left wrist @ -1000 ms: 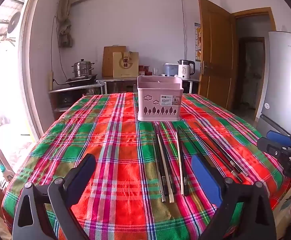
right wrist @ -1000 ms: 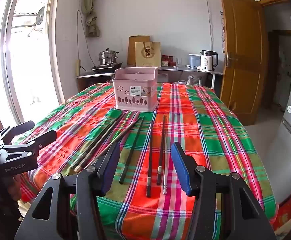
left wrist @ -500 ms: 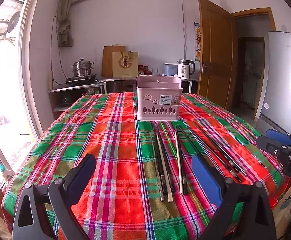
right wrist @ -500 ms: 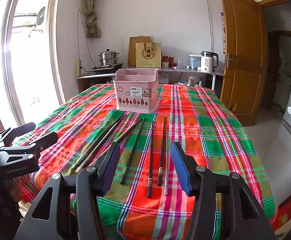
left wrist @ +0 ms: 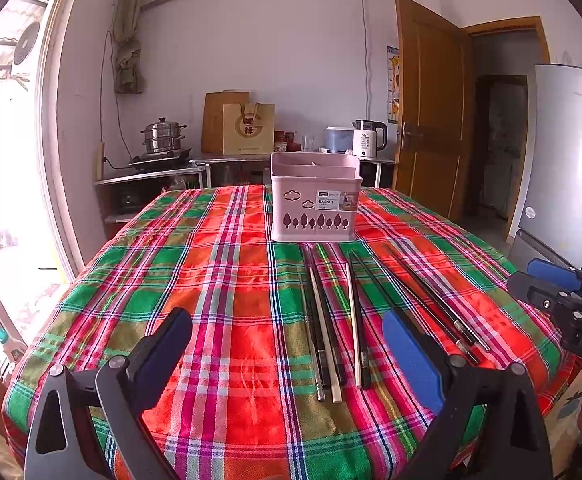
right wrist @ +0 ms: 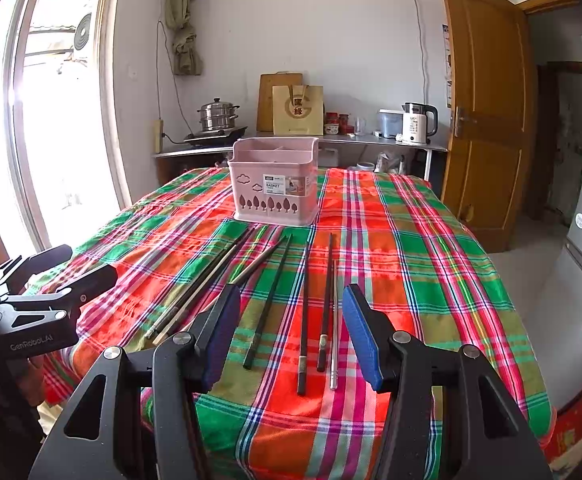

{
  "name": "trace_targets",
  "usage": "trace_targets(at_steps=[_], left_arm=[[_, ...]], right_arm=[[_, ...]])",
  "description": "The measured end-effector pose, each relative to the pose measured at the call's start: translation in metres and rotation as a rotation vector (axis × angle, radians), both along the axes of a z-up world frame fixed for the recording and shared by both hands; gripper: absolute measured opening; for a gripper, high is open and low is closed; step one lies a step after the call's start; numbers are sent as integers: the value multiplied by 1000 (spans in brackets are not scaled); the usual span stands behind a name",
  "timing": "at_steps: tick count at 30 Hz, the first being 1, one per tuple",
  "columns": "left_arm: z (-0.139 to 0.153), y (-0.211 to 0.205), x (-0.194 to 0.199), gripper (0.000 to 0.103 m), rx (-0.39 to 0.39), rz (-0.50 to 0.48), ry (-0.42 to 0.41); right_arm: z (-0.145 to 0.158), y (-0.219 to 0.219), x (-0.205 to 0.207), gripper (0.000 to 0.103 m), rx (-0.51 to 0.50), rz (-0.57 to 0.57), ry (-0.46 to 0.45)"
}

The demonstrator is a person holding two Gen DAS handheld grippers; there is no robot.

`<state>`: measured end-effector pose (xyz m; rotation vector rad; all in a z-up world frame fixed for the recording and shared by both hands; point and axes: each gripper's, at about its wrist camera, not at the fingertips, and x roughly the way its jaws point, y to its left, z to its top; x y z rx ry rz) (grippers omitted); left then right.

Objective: Organize utensils

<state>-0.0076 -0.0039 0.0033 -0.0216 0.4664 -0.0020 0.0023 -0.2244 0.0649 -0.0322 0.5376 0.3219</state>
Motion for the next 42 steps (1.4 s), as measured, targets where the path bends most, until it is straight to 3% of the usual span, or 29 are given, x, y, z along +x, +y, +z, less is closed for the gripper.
trace_targets(at_steps=[42], left_arm=[[3,-3,-3,97,-4,-6,-5]], right_arm=[[3,0,0,54,0,3,-2]])
